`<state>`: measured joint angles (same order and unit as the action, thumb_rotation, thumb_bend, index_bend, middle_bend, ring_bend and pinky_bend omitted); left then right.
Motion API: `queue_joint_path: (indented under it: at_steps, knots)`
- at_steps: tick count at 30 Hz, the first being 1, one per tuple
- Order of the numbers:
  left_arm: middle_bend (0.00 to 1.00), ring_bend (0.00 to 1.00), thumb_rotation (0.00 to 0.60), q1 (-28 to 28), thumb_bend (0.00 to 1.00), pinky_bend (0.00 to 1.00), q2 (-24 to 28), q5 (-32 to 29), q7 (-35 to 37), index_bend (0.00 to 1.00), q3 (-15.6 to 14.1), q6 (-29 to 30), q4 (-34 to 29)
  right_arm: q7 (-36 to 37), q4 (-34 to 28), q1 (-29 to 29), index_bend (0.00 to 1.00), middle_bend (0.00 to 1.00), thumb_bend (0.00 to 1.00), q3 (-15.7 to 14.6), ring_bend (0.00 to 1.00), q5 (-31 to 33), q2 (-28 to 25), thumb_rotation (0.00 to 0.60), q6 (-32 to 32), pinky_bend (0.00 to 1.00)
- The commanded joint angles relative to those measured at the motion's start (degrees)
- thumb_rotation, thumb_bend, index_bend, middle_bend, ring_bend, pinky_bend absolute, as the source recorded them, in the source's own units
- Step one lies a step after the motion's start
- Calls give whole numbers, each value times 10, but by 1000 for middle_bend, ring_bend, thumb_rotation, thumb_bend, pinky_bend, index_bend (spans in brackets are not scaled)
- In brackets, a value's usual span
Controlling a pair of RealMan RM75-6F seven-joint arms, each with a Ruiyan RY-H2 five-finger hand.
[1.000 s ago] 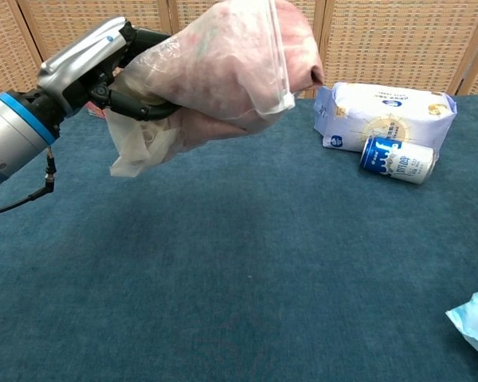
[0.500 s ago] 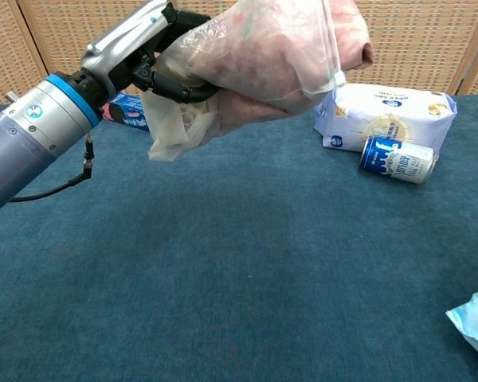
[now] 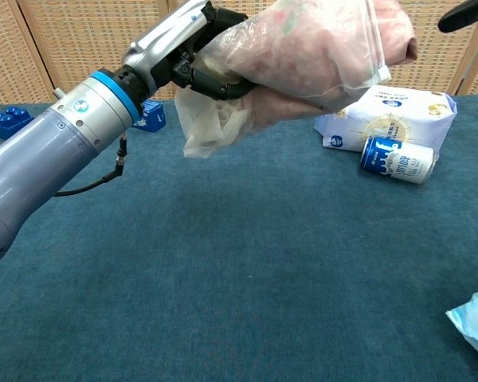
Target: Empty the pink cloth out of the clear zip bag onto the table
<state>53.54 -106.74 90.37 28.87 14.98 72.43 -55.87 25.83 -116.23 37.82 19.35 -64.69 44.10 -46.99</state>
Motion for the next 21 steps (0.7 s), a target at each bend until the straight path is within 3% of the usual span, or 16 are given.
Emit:
queue_joint_path:
  at_steps: [1,21]
  knots:
    - [575,534,600,8,490,550,-6,-5,-2,660,3,-6,2,-21,-1,10,328,0,0,1,0,19,17,600,-5,0]
    - [576,534,600,39,489,550,-34,-26,-7,659,11,-25,14,-10,24,9,328,0,0,-2,0,-12,51,600,2,0]
